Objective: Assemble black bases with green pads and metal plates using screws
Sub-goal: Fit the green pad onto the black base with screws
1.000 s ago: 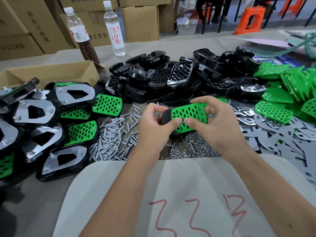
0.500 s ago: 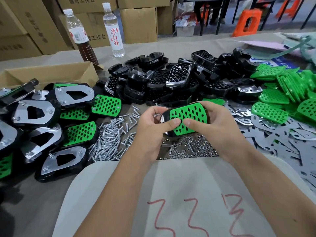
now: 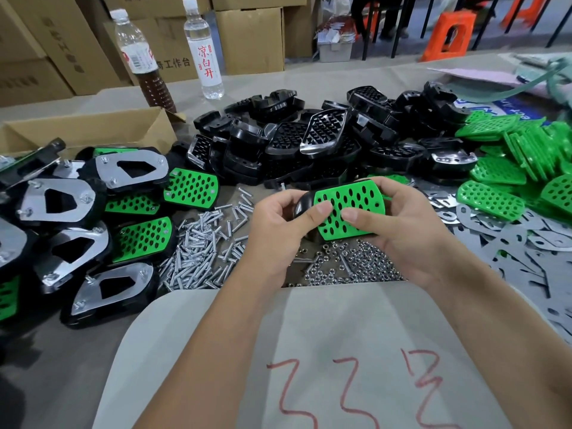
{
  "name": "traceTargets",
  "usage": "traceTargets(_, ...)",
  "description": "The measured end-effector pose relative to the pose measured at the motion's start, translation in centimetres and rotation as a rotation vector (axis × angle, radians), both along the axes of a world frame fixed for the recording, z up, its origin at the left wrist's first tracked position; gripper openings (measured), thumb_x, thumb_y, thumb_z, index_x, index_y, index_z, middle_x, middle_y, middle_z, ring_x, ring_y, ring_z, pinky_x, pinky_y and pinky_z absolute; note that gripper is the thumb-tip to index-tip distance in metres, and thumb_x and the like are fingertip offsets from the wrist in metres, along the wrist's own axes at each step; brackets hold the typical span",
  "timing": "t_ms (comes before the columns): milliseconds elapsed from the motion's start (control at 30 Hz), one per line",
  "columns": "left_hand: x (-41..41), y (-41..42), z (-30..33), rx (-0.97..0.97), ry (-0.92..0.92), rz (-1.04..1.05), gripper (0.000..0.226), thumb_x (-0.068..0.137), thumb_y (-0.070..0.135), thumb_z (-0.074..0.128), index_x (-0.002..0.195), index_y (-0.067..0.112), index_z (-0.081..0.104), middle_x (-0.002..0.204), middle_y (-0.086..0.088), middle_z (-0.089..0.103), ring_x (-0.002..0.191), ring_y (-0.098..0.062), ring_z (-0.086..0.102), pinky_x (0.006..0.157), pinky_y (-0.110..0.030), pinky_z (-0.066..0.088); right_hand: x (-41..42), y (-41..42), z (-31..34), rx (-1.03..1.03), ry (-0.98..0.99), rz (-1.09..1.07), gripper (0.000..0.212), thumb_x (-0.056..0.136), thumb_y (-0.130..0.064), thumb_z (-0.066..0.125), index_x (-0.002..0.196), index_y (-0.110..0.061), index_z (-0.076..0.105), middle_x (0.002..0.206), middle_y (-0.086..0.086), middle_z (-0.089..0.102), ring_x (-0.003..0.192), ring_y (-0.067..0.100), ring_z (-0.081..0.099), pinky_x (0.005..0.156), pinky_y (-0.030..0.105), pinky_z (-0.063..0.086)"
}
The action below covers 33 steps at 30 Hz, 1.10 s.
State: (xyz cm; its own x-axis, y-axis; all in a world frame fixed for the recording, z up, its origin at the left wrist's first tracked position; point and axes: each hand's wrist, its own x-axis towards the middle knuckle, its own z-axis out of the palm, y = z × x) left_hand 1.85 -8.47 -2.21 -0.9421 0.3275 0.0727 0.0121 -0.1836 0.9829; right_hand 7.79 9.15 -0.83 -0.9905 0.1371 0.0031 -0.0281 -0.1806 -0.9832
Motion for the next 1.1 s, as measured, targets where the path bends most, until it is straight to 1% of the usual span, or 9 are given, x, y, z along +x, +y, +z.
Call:
traceTargets(67, 0.2, -0.2, 0.1, 0.060, -0.047, -0.036, 0.030, 0.076, 0.022, 0.085, 0.097, 0.004, 0.074, 0.080, -0.010, 0.075, 0.065, -0.022, 0.069, 0.057, -0.030, 0.058, 0.1, 0.3, 0.2, -0.030, -0.027, 0.107, 0.050, 0.067, -0.026, 0.088, 0.112, -0.010, 0.074, 0.113, 0.020, 0.076, 0.106, 0.038, 0.074, 0.089, 0.049, 0.062)
traceTargets(167, 0.3, -0.3, 0.1, 0.114, -0.090, -0.079, 0.033, 0.075, 0.022, 0.085, 0.100, 0.002, 0.075, 0.092, -0.020, 0.073, 0.079, -0.037, 0.064, 0.066, -0.037, 0.058, 0.3, 0.5, 0.5, -0.051, -0.029, 0.180, 0.041, 0.069, -0.025, 0.086, 0.107, -0.010, 0.079, 0.115, 0.019, 0.076, 0.106, 0.035, 0.075, 0.085, 0.036, 0.063)
traceTargets(333, 0.5, -0.5, 0.4, 0.145, -0.063, -0.150, 0.023, 0.079, 0.015, 0.084, 0.095, 0.003, 0.072, 0.089, -0.010, 0.078, 0.073, -0.021, 0.074, 0.057, -0.027, 0.059, 0.5, 0.4, 0.5, -0.095, -0.003, 0.181, 0.037, 0.069, -0.021, 0.086, 0.104, -0.011, 0.080, 0.113, 0.020, 0.076, 0.103, 0.034, 0.075, 0.082, 0.034, 0.062)
traceTargets(467, 0.5, -0.1, -0.1, 0.048, 0.097, -0.037, 0.015, 0.084, 0.012, 0.083, 0.097, 0.012, 0.074, 0.090, -0.004, 0.076, 0.084, -0.020, 0.072, 0.069, -0.035, 0.062, 0.4, 0.3, 0.2, -0.130, -0.022, 0.143, 0.036, 0.073, -0.009, 0.084, 0.108, -0.006, 0.077, 0.113, 0.021, 0.076, 0.104, 0.035, 0.075, 0.082, 0.037, 0.063)
traceTargets(600, 0.5, 0.3, -0.4, -0.056, 0.097, -0.034, 0.014, 0.088, 0.025, 0.071, 0.102, 0.023, 0.072, 0.099, -0.008, 0.073, 0.090, -0.019, 0.068, 0.076, -0.043, 0.063, 0.2, -0.6, 0.2, -0.077, 0.009, 0.035, 0.031, 0.068, -0.009, 0.083, 0.099, -0.009, 0.080, 0.104, 0.020, 0.078, 0.095, 0.034, 0.077, 0.080, 0.037, 0.064)
traceTargets(667, 0.7, 0.4, -0.5, -0.083, 0.084, -0.058, 0.009, 0.090, 0.030, 0.067, 0.100, 0.030, 0.068, 0.097, -0.002, 0.071, 0.087, -0.016, 0.067, 0.066, -0.035, 0.058, 0.2, -0.9, 0.2, -0.055, 0.022, -0.006, 0.036, 0.066, -0.008, 0.083, 0.102, -0.005, 0.077, 0.101, 0.020, 0.078, 0.092, 0.035, 0.077, 0.077, 0.036, 0.063)
traceTargets(767, 0.6, 0.5, -0.6, -0.111, 0.092, -0.059, 0.011, 0.093, 0.037, 0.067, 0.099, 0.028, 0.065, 0.095, -0.004, 0.071, 0.085, -0.019, 0.068, 0.063, -0.036, 0.056, 0.2, -1.2, 0.1, -0.051, 0.044, -0.020, 0.039, 0.069, -0.007, 0.082, 0.106, -0.001, 0.075, 0.102, 0.021, 0.078, 0.092, 0.035, 0.077, 0.078, 0.037, 0.063)
traceTargets(900, 0.4, 0.4, -0.5, -0.074, 0.051, -0.072, 0.022, 0.094, 0.033, 0.066, 0.104, 0.014, 0.065, 0.105, -0.019, 0.072, 0.093, -0.027, 0.072, 0.078, -0.048, 0.061, 0.3, -1.2, 0.1, -0.086, 0.035, 0.025, 0.037, 0.071, -0.009, 0.080, 0.107, -0.001, 0.075, 0.104, 0.022, 0.077, 0.095, 0.035, 0.077, 0.080, 0.036, 0.063)
traceTargets(1100, 0.6, 0.7, -0.2, 0.027, -0.049, -0.019, 0.022, 0.102, 0.020, 0.065, 0.113, 0.001, 0.062, 0.105, -0.018, 0.076, 0.092, -0.028, 0.074, 0.070, -0.039, 0.062, 0.1, -1.0, 0.3, -0.099, 0.042, 0.066, 0.030, 0.074, -0.017, 0.080, 0.103, -0.010, 0.080, 0.106, 0.021, 0.078, 0.093, 0.032, 0.076, 0.070, 0.028, 0.061)
